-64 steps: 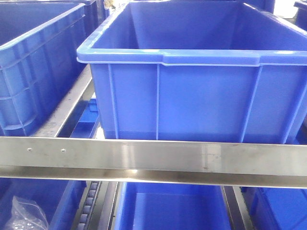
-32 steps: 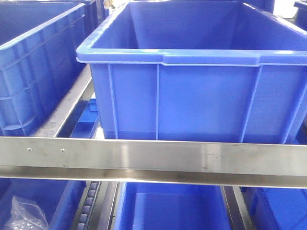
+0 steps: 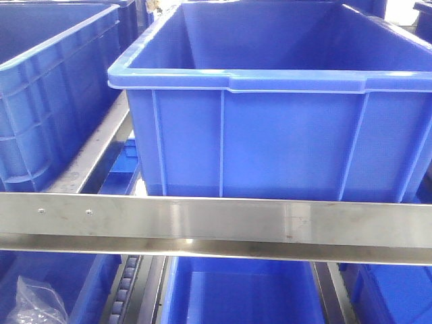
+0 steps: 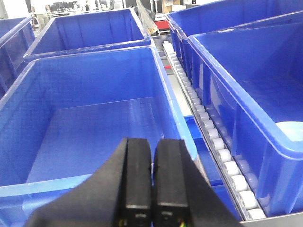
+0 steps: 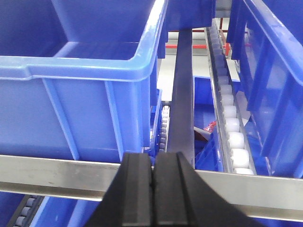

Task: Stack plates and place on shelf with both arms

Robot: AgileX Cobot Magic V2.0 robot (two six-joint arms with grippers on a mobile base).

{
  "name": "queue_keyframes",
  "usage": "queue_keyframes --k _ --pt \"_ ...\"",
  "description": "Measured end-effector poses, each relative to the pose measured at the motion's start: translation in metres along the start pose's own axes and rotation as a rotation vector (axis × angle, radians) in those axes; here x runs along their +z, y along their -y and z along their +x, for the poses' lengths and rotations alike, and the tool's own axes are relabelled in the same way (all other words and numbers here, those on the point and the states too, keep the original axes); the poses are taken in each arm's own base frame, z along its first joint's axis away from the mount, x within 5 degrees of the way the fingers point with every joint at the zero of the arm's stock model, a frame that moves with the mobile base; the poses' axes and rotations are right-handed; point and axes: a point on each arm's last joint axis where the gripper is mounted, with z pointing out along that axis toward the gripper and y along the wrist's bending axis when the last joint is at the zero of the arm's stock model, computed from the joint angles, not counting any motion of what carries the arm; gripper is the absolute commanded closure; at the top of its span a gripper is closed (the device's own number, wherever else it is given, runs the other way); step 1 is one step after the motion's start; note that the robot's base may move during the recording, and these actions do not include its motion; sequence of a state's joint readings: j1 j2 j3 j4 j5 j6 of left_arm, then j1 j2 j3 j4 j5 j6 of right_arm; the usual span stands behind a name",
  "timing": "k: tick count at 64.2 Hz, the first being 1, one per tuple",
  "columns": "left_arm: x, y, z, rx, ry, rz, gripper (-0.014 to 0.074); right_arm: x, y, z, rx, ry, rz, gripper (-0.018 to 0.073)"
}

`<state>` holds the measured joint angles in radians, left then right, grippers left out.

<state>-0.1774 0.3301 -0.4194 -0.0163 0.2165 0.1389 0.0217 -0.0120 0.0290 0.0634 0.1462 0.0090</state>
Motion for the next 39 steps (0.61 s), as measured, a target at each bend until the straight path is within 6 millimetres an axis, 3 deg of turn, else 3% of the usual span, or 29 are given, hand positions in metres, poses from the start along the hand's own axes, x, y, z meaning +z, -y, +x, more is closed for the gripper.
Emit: queue_keyframes --k 16,24,39 --pt "0.001 0.000 0.004 0.000 0.001 -0.001 0.0513 0.000 0.000 0.000 0.002 0.000 0.000 0.0503" --pt "0.004 0.000 0.029 -0.001 0.051 -0.046 0.0513 0.000 0.000 0.000 0.002 0.000 0.000 0.0503" --pt "-0.011 0.001 0.079 0.003 0.107 -0.142 0.0513 0.000 0.000 0.000 0.002 0.000 0.000 0.0503"
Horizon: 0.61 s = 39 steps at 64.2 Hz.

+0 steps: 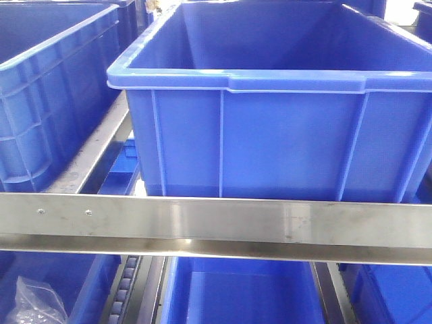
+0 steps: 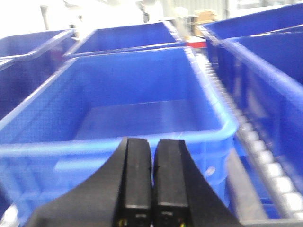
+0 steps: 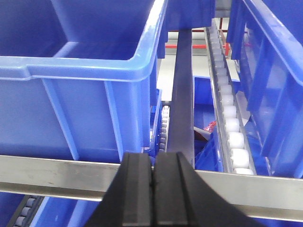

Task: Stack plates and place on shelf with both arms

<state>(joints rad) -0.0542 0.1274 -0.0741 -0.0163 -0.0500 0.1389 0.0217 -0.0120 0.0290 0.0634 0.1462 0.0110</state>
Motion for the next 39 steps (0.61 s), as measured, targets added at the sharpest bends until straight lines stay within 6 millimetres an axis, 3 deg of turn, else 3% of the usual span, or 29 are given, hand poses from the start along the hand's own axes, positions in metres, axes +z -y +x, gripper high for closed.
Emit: queue_keyframes --k 11,39 --pt "-0.008 0.003 0.022 0.000 0.006 0.003 0.0513 0.000 0.000 0.000 0.000 0.000 0.000 0.0503" --pt "-0.011 0.004 0.027 -0.001 -0.040 0.017 0.0513 0.000 0.000 0.000 0.000 0.000 0.000 0.0503"
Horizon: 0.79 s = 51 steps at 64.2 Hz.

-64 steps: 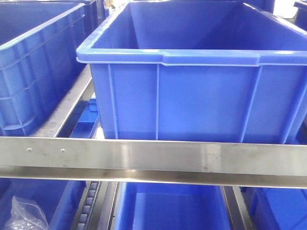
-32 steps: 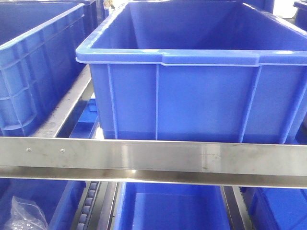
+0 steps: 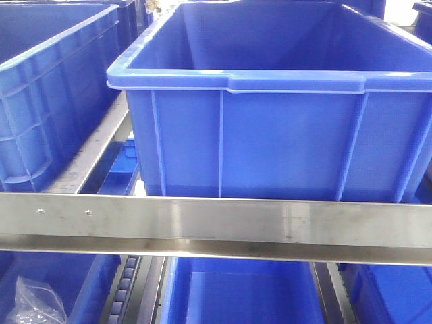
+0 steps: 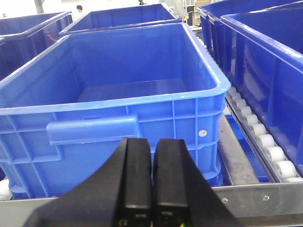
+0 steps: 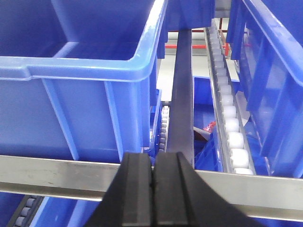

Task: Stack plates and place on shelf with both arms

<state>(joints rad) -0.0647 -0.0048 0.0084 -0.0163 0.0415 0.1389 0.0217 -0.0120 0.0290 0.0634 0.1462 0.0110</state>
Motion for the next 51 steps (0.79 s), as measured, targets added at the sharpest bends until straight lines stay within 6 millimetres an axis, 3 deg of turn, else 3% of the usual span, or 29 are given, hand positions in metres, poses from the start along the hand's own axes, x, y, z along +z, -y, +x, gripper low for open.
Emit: queue_keyframes --k 51 --pt "0.0000 0.0000 0.0000 0.000 0.000 0.000 0.0513 0.0000 0.0000 0.0000 0.000 0.000 0.000 0.0503"
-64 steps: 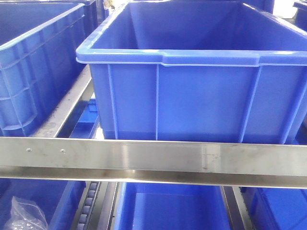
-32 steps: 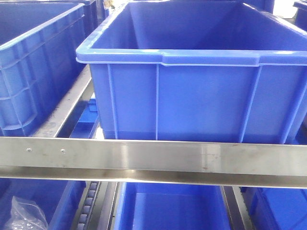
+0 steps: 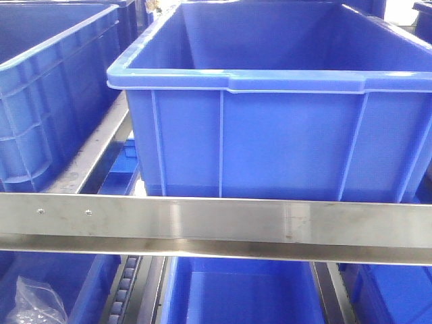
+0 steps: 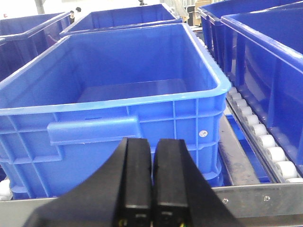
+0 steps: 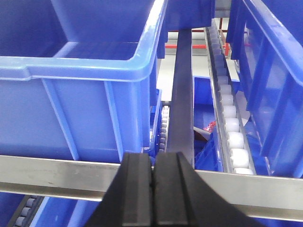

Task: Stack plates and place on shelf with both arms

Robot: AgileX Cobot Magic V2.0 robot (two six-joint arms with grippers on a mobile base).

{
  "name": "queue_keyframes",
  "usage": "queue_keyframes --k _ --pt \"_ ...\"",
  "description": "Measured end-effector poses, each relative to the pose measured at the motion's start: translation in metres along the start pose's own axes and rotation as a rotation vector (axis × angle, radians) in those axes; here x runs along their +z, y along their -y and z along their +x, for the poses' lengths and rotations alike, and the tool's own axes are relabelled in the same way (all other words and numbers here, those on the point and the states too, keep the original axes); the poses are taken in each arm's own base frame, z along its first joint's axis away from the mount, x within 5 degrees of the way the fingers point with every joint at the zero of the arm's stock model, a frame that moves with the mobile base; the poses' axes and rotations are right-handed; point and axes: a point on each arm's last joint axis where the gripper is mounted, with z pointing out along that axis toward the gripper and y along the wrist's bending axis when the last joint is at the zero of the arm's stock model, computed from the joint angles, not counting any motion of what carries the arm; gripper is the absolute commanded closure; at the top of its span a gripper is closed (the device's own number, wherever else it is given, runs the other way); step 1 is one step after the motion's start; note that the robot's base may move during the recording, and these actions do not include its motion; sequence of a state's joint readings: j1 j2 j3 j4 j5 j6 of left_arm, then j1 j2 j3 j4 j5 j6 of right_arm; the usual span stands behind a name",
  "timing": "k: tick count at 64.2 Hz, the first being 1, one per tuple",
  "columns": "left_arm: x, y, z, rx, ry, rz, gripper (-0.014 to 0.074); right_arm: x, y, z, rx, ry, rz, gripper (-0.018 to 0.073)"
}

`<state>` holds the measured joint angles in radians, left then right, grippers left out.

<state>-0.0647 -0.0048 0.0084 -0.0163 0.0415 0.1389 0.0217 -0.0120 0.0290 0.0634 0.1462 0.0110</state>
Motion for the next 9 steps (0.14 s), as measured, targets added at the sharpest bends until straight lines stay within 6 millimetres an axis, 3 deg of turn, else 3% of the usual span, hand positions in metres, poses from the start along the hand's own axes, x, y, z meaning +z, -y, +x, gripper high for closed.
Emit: queue_keyframes --k 9 --pt "0.0000 0.0000 0.0000 0.000 0.000 0.000 0.0513 0.0000 0.0000 0.0000 0.000 0.000 0.000 0.0503"
